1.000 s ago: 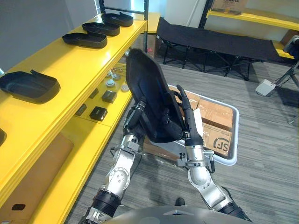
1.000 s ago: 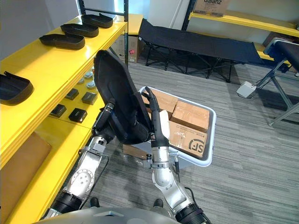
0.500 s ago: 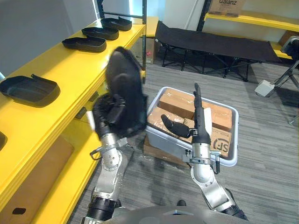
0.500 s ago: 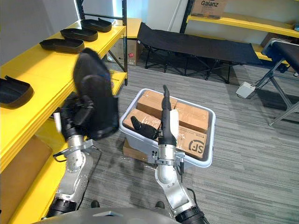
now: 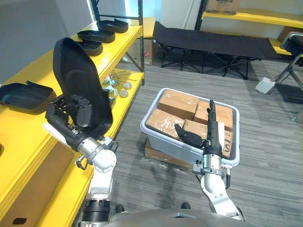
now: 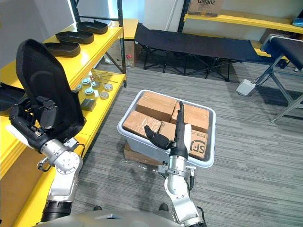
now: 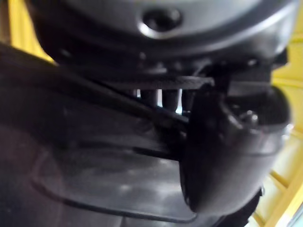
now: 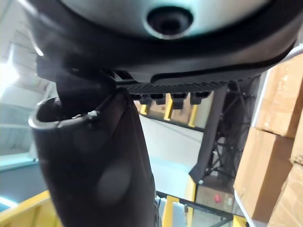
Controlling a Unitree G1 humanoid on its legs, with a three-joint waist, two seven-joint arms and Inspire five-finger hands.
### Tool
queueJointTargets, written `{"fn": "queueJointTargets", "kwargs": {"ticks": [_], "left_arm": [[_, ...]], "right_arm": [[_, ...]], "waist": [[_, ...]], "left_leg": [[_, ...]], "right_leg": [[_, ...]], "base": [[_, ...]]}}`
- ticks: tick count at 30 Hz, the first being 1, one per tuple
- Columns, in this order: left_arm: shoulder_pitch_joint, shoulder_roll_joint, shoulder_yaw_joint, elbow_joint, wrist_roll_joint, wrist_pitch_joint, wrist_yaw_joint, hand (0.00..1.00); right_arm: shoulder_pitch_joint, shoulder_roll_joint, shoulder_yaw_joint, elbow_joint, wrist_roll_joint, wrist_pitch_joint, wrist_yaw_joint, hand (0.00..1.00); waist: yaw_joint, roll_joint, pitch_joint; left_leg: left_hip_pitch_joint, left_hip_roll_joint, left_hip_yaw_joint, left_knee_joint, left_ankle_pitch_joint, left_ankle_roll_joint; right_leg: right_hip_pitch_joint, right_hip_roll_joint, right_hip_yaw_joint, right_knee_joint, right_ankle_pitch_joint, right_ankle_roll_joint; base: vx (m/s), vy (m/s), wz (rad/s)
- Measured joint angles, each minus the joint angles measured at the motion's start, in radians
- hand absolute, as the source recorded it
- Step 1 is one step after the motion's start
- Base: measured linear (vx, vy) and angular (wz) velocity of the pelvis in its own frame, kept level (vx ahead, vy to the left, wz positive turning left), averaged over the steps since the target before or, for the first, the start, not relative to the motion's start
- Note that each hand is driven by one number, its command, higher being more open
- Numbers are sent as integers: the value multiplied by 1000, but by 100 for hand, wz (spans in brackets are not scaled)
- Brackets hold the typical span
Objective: Walk over and take three plastic housings, then place them on the shelf
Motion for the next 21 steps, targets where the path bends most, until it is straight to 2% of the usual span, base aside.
{"fn": "queueJointTargets", "kwargs": {"ticks": [3, 4, 5, 7, 10, 12, 13, 16, 19, 21], "left_arm": [[38, 0, -2, -3, -217, -83, -231, 0], [75, 0, -10, -13, -313, -98, -356, 0], [83, 0, -12, -14, -327, -101, -378, 0], [145, 2, -18, -30, -413, -107, -509, 0], [204, 3, 3, -74, -477, -108, -603, 0], [222, 3, 30, -109, -499, -108, -639, 0], [228, 2, 46, -140, -497, -110, -654, 0], [232, 1, 86, -220, -498, -123, -673, 0], [260, -12, 178, -324, -498, -164, -700, 0], [288, -24, 234, -366, -498, -180, -716, 0]], "right_arm": [[15, 0, -27, 12, 160, -4, 129, 100], [15, 1, -47, 39, 288, -4, 220, 100], [16, 1, -52, 45, 316, -2, 238, 100], [17, 0, -86, 103, 474, 0, 373, 100], [28, 0, -129, 121, 579, 15, 497, 100], [28, 0, -136, 121, 609, 15, 541, 100], [28, 0, -140, 121, 635, 16, 563, 100], [19, 1, -142, 121, 634, 16, 589, 100], [-10, 5, -126, 121, 619, 17, 611, 100], [-39, 13, -122, 130, 575, 17, 611, 100]], "waist": [[-3, 1, 0], [-2, 1, 0], [-2, 1, 0], [0, 4, 1], [6, 15, 9], [10, 22, 13], [22, 24, 14], [54, 26, 14], [87, 28, 14], [114, 27, 15]], "left_leg": [[1, 0, 5, 0, 0, 3], [3, 0, 6, 1, 0, 4], [3, 0, 6, 1, -1, 4], [3, 0, 5, 1, -2, 5], [3, -1, -5, 1, -5, 5], [-1, -1, -32, 1, -5, 4], [-4, -1, -56, 0, -7, 1], [-27, -5, -115, 0, -8, 6], [-53, -16, -173, 1, 7, 7], [-55, -29, -206, 1, 11, 11]], "right_leg": [[-1, 0, 3, -1, 0, 1], [-1, 0, 4, -1, 1, 2], [0, 0, 4, -1, 2, 2], [1, 1, 4, -2, 4, 7], [17, 0, -10, -3, -3, 11], [33, 0, -39, -3, -14, 8], [44, 0, -63, -4, -23, 9], [63, 0, -121, -4, -39, 16], [81, -4, -183, -1, -45, 19], [108, -11, -221, 1, -51, 35]], "base": [[32, -3, -4], [37, -2, -3], [33, -2, -1], [15, -1, 0], [4, 0, 8], [-5, -5, 40], [-12, -9, 52], [3, -12, 63], [49, -8, 60], [57, -8, 52]]}}
